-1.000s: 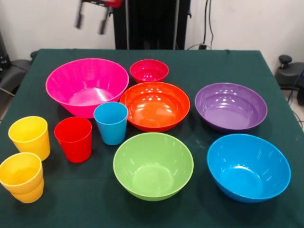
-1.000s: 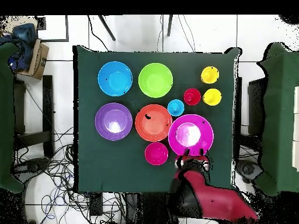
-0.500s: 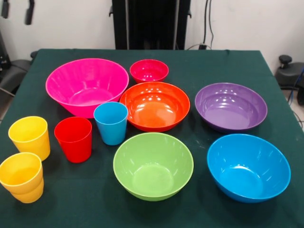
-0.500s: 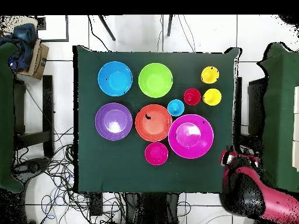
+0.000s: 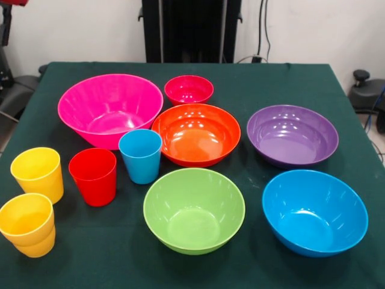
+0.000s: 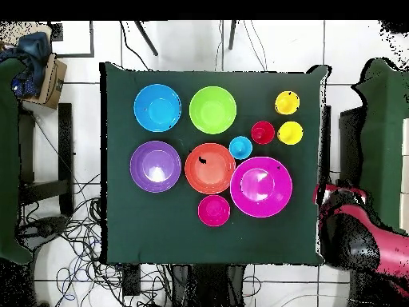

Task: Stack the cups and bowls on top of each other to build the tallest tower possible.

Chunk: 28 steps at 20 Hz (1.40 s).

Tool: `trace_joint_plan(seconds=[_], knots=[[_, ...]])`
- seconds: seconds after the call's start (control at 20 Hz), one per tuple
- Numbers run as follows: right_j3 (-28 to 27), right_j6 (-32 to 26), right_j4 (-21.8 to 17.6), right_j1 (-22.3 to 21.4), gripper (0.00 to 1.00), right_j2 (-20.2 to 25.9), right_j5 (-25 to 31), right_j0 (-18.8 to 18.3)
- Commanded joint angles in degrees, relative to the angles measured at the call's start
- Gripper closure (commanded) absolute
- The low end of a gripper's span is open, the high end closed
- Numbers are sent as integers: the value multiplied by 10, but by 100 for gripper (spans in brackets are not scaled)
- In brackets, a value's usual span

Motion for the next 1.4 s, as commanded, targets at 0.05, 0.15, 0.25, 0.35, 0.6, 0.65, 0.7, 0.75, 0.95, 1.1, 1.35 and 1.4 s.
trace_joint_plan(seconds=[0.05,0.15,0.25,0.35,0.6,0.65,0.7,0.75,0.95,1.1,1.35,1.4], knots=[[-74,-167,-48,73,0,57,188,44],[-88,-154,-56,82,0,51,192,55],[-109,-141,-76,99,0,33,201,72],[-136,-120,-112,123,0,9,205,97],[-175,-61,-175,170,0,-30,189,135],[-186,-44,-192,180,0,-45,189,148],[-190,-37,-201,185,0,-52,185,153],[-193,-22,-217,192,0,-65,175,163],[-208,57,-276,217,0,-117,97,200],[-230,110,-309,240,0,-161,72,236],[-271,194,-345,273,0,-237,38,302],[-278,203,-346,279,0,-247,36,310]])
